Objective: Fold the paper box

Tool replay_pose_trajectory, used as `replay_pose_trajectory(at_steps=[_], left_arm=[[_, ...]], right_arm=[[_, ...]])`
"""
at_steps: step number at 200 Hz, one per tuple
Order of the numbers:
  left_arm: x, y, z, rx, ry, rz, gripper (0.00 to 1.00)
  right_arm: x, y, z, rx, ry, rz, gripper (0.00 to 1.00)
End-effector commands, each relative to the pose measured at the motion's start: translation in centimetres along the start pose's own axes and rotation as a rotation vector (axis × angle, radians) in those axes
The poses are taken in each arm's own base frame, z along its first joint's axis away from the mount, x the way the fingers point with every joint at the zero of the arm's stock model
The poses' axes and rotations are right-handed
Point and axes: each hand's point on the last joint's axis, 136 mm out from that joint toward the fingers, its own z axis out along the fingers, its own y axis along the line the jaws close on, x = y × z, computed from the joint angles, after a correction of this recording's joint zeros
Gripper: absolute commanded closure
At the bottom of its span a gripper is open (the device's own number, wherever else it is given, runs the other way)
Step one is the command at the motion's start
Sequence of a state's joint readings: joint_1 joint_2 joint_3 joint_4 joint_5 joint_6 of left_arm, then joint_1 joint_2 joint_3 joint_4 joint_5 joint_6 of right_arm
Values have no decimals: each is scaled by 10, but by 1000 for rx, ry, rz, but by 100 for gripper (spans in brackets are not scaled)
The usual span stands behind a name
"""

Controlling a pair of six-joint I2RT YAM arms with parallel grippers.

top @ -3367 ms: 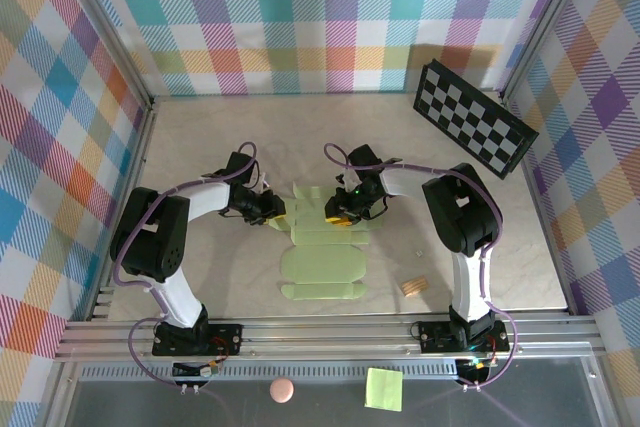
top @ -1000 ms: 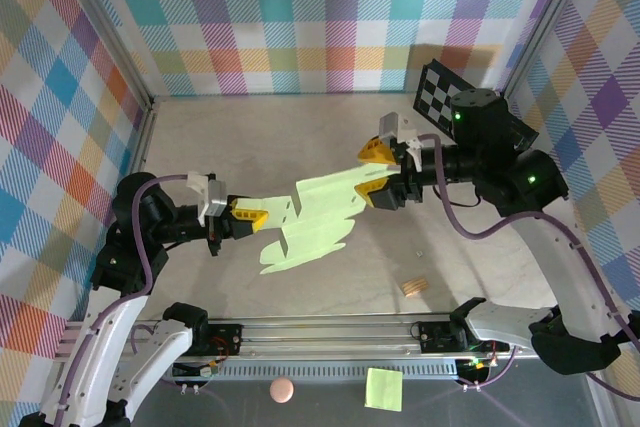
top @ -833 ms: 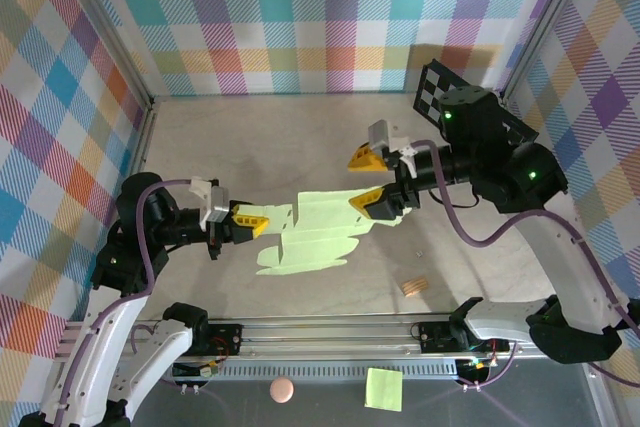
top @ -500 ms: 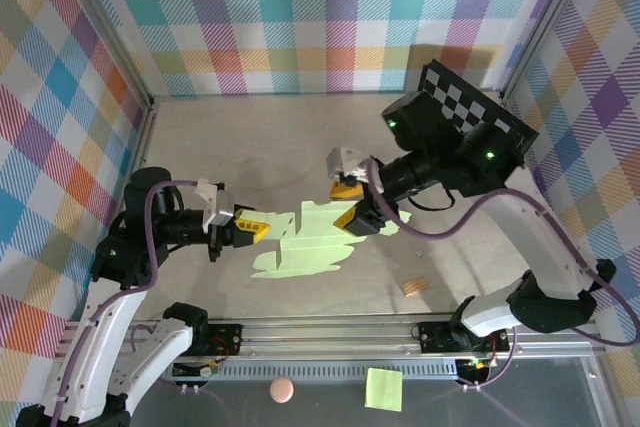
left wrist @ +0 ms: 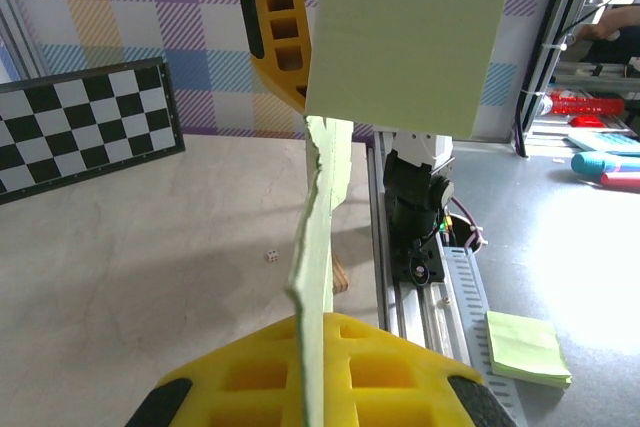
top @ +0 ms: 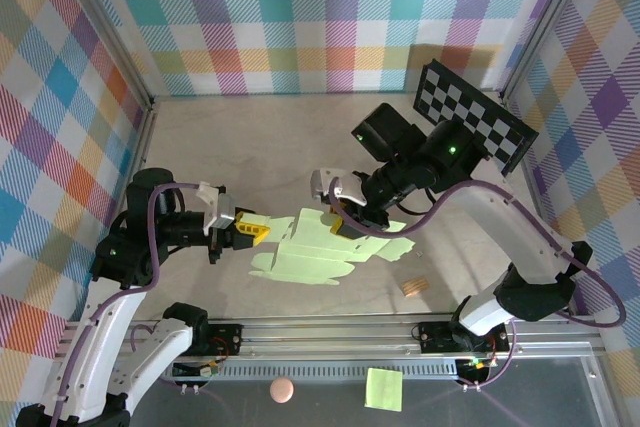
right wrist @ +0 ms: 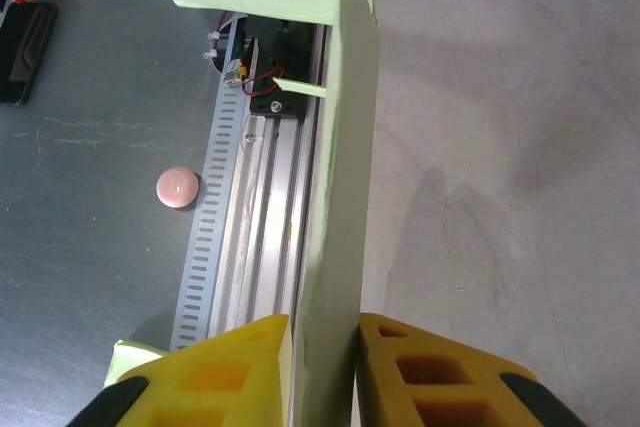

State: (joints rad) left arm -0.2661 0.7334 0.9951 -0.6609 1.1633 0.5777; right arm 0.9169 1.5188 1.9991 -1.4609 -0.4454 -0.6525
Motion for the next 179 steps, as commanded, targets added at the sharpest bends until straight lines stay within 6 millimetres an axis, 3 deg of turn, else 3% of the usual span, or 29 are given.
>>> replay_pose_trajectory(at_steps=[1,28,53,69,91,110,144,155,179], left_arm=[[-9,-9,-2,37,-22,46,100],[-7,-8,-1,36,-21,44,100],[-8,-7,-1,32,-22,50,100],[-13,-3,-2,2,-32,62,75],[-26,27,-7,-178,-75,9,49],[-38,54,-18,-359,-143,-30,37],[-42,100,-41,-629,-181,-244,28],[-32,114,-48,-709,-142,-368,26],[-25,128,-43,-716,-134,-486,26]], right_arm=[[-3,8,-3,-21,-4,-22,80],[-3,6,-2,-15,1,-22,84],[-1,4,-1,-3,12,-11,95],[0,0,-1,16,14,-5,100],[-2,-10,-1,58,-13,30,100],[-9,-23,-8,66,-103,127,100],[-15,-52,-20,67,-293,321,100],[-13,-65,-23,69,-350,403,100],[-2,-100,-28,69,-485,643,100]])
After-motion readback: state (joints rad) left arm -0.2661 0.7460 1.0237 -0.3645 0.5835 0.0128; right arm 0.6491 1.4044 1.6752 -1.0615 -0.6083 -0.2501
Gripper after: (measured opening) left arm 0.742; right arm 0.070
